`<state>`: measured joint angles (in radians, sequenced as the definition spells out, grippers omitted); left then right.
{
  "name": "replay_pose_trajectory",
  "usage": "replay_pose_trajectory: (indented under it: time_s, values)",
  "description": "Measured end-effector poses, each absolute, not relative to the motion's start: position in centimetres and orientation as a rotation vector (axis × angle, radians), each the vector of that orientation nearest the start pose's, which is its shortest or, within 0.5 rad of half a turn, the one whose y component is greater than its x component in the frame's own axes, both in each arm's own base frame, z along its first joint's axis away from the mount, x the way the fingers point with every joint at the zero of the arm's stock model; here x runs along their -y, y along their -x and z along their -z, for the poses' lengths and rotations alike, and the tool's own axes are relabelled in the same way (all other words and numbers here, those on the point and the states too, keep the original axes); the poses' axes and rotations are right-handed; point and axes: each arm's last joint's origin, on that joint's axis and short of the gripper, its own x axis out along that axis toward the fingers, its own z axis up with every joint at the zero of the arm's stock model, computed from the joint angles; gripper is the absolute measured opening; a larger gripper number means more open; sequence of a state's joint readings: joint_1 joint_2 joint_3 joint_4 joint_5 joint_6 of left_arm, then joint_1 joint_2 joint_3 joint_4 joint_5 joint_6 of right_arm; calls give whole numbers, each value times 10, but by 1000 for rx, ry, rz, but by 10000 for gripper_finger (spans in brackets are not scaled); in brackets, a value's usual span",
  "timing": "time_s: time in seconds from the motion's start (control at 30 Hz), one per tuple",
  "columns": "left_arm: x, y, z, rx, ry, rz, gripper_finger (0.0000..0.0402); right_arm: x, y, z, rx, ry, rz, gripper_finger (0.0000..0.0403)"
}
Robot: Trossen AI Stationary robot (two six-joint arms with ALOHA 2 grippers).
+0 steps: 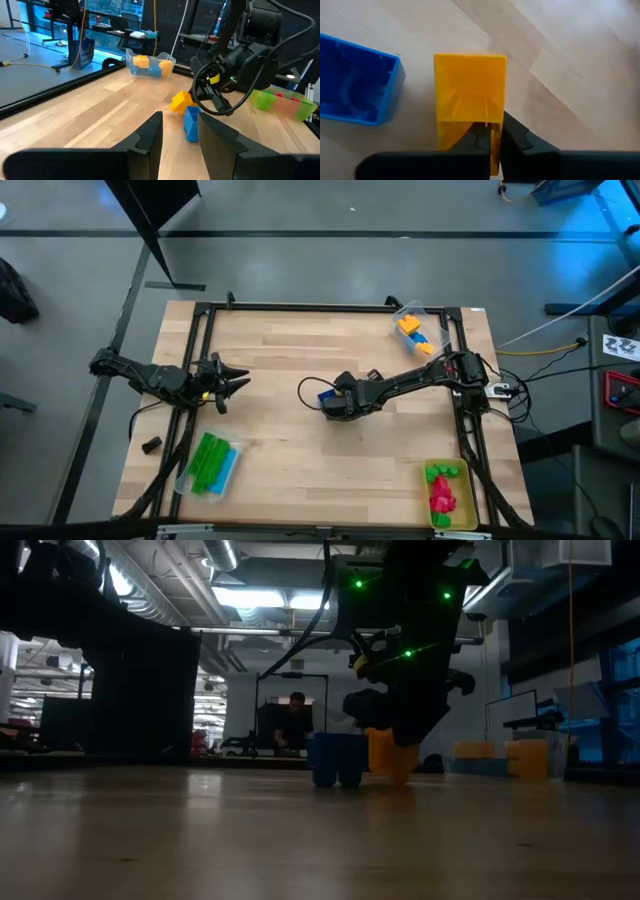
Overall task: Sort blocks by size
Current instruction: Put the 2 stud yellow game piece into the top transparent bin
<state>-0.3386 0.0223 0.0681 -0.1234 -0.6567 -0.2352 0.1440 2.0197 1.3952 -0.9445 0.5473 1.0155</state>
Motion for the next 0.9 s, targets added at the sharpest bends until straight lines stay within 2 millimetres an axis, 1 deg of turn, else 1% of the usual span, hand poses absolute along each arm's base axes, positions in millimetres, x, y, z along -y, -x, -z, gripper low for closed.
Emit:
replay_pose_trajectory:
  time_s: [0.07, 0.2, 0.27, 0.37, 0.47, 0.57, 0.77, 0.87, 0.9]
  values:
    - [13, -89, -174, -31, 196, -324, 107, -37, -365, -155, -1141, -255, 997, 14]
    - [13, -89, -174, -31, 196, -324, 107, -33, -357, -156, -1185, -223, 1058, 33]
    - [13, -89, -174, -31, 196, -324, 107, -31, -352, -160, -1198, -192, 1087, 29]
    - [13, -89, -174, -31, 196, -324, 107, -27, -345, -173, -1178, -137, 1129, 13]
    - [13, -89, -174, -29, 197, -324, 107, -20, -334, -189, -1157, -77, 1197, 16]
    - [13, -89, -174, -31, 196, -324, 107, -7, -321, -208, -1162, -65, 1277, 24]
    - [13, -89, -174, -30, 196, -324, 107, 23, -296, -239, -1155, 12, 1411, 13]
    - [13, -89, -174, -30, 197, -324, 107, 43, -287, -247, -1167, -5, 1454, 14]
    - [13, -89, -174, -30, 197, -324, 107, 52, -281, -249, -1196, -2, 1463, 17]
